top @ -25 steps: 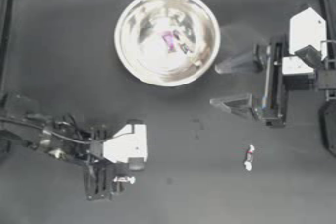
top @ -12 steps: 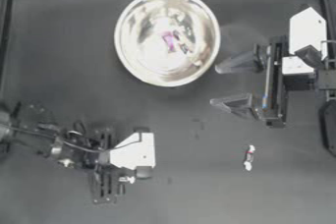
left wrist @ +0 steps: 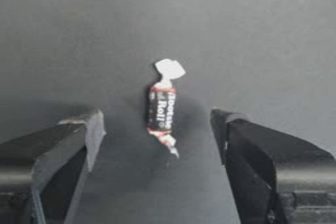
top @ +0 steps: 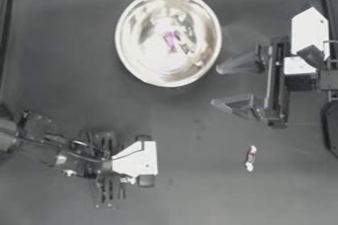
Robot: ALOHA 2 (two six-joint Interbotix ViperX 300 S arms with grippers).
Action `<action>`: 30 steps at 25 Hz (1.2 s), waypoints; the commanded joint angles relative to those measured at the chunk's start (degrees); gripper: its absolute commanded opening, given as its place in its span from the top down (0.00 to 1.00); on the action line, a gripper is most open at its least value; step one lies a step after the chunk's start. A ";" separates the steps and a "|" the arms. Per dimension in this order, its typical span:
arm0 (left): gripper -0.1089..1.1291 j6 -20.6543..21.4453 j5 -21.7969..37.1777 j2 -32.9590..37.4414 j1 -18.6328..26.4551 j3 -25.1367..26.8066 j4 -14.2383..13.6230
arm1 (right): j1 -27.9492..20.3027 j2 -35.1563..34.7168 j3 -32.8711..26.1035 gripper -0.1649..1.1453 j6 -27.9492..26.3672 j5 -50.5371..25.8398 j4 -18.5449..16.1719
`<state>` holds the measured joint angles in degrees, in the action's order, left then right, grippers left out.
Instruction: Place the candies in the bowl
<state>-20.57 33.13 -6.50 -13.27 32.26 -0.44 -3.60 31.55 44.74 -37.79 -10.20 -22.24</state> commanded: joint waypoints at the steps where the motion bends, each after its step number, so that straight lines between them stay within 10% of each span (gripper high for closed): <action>1: 0.13 -0.35 -0.09 0.97 -0.18 -1.05 -0.44 | 0.18 0.88 -0.62 0.12 0.00 0.88 0.44; 21: 0.14 -5.63 5.36 -3.08 -2.11 -5.27 -7.91 | 0.18 0.88 -0.26 0.12 0.00 1.32 0.97; 30: 0.34 -5.63 4.31 -3.60 -2.55 -5.27 -7.56 | 0.18 2.11 0.62 0.12 -0.09 2.29 1.05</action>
<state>-26.19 37.97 -11.16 -15.64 27.95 -8.09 -3.52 32.78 46.14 -37.88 -8.35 -21.27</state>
